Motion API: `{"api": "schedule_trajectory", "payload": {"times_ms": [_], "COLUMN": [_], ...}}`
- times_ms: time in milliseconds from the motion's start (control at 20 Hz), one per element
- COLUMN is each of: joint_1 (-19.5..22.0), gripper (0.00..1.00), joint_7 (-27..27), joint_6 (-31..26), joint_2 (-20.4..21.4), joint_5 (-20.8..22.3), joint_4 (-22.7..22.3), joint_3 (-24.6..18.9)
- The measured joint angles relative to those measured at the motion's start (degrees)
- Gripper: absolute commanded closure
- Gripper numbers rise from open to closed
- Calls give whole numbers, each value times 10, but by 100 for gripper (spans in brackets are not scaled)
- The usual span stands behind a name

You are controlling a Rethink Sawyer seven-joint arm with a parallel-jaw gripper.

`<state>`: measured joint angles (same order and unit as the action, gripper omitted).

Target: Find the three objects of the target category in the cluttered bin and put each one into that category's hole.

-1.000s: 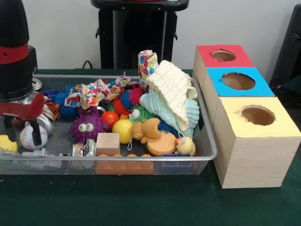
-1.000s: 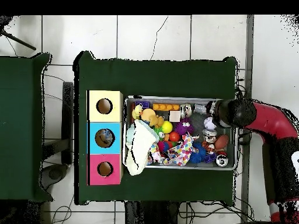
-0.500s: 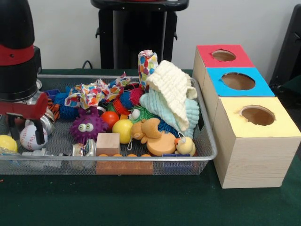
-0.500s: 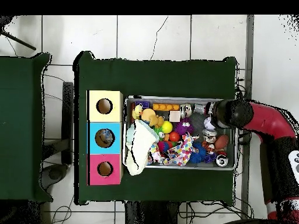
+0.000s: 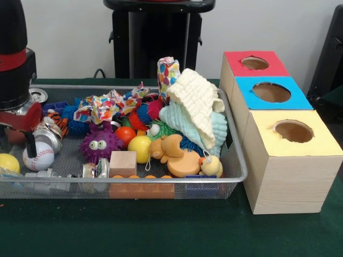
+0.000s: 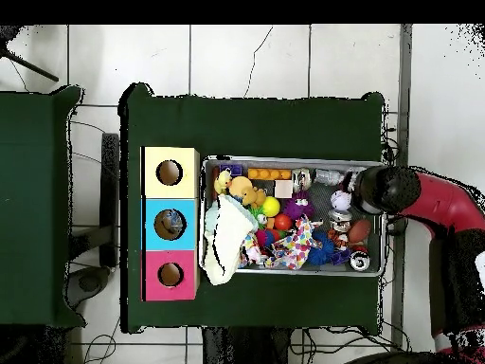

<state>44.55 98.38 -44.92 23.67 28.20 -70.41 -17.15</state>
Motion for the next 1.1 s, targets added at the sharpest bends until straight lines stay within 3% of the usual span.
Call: {"api": "schedule_trajectory", "payload": {"times_ms": [400,1100], "joint_1": [-13,5], "gripper": [0,0], "joint_7": [4,3], "joint_6": [0,0], "joint_2": [0,-17], "joint_5": [-35,-36], "joint_4": [4,7], "joint_3": [40,32]}}
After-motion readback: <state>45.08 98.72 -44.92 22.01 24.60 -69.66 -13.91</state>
